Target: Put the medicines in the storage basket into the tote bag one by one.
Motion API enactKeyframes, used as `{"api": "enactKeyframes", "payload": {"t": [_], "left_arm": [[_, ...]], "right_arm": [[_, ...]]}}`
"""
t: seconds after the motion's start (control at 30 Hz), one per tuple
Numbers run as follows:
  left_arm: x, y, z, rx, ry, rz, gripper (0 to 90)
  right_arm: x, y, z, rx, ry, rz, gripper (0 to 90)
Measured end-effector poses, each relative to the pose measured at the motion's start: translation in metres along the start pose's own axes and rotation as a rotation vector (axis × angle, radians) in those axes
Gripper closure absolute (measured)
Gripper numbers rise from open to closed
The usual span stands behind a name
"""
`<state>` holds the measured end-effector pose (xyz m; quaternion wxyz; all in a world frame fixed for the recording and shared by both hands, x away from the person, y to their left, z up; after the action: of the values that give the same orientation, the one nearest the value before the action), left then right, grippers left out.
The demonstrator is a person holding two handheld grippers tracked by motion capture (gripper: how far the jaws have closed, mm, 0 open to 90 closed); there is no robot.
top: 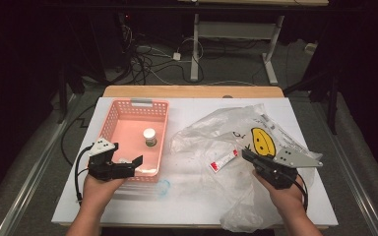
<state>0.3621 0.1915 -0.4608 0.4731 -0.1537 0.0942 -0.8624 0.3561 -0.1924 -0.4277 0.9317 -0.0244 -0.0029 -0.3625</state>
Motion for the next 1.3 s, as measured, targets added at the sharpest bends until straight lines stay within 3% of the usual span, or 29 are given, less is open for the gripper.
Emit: {"api": "enactKeyframes", "payload": {"t": [0.1, 0.2, 0.4, 0.93, 1.3], "left_arm": [[0.006, 0.003, 0.005, -0.001, 0.003, -0.020, 0.0], [0.014, 0.009, 0.013, -0.004, -0.040, -0.077, 0.0], [0.021, 0.027, 0.032, 0.013, -0.003, -0.072, 0.0], [-0.003, 0.078, 0.045, -0.050, -0.001, -0.020, 0.0], [-0.034, 0.102, 0.034, -0.147, -0.026, 0.052, 1.3]], "right_arm": [[0.000, 0.000, 0.000, -0.001, 0.000, 0.001, 90.0], [0.000, 0.002, 0.000, 0.001, 0.006, 0.004, 90.0], [-0.002, 0.005, 0.000, -0.001, 0.004, 0.013, 90.0], [0.000, 0.003, 0.002, 0.005, 0.001, 0.006, 90.0], [0.002, 0.001, 0.002, 0.006, 0.006, -0.001, 90.0]]}}
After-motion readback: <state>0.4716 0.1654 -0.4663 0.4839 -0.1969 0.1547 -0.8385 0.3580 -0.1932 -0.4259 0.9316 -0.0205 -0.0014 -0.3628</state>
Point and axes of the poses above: each handheld gripper's, and its own axes: y roughly forward along the jaws, z roughly out of its top, x roughly to its right, the point moved 7 cm from there along y, roughly forward along the jaws, and after that the axes turned 15 degrees about x, right-handed, at the moved point
